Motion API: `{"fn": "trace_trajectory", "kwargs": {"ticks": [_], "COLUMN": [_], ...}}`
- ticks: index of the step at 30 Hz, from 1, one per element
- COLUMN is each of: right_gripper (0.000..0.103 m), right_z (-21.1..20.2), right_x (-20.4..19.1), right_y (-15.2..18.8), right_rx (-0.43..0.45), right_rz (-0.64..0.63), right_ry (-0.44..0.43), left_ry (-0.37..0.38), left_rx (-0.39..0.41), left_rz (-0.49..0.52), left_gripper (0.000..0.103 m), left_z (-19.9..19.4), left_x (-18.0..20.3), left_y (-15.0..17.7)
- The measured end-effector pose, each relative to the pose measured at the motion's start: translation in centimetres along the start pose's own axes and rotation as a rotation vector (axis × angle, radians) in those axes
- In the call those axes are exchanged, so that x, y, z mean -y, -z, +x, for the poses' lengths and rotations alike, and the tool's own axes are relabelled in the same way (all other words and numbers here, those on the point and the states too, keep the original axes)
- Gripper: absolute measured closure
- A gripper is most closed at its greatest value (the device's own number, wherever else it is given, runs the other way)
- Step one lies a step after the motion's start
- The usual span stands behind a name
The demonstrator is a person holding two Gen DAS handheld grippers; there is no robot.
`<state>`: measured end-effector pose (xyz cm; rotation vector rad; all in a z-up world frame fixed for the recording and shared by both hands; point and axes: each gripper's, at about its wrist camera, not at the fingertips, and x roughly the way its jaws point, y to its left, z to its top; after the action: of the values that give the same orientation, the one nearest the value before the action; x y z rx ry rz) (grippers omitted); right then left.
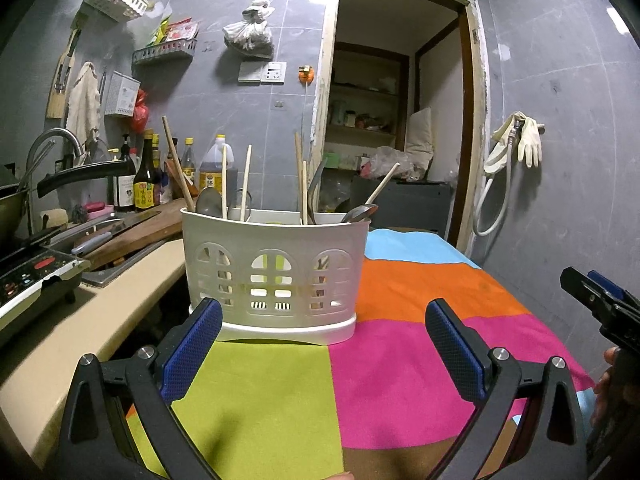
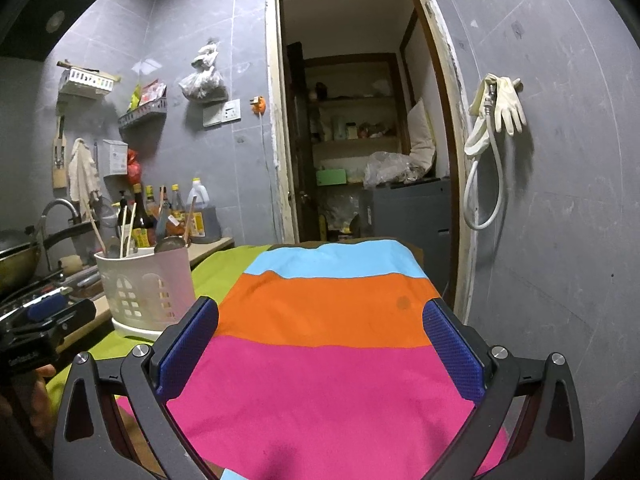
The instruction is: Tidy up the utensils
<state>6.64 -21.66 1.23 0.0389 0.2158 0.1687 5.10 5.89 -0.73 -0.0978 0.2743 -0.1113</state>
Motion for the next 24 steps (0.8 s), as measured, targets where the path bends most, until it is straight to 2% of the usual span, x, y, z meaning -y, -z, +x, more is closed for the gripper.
{"fn": "trace_trajectory", "kwargs": {"ticks": [24], "right_gripper": [0.000], "right_z": [0.01], "right_x": [-0.14], "right_y": [0.01], "right_rx": [-0.002], "right_rz": [0.001], "right_ry": [0.000], "left_ry": [-0.009], "left_rx": [0.001], "left_rz": [0.002], "left_gripper": [0.003], "left_z": [0.08], "left_x": [-0.20], "left_y": [-0.02]}}
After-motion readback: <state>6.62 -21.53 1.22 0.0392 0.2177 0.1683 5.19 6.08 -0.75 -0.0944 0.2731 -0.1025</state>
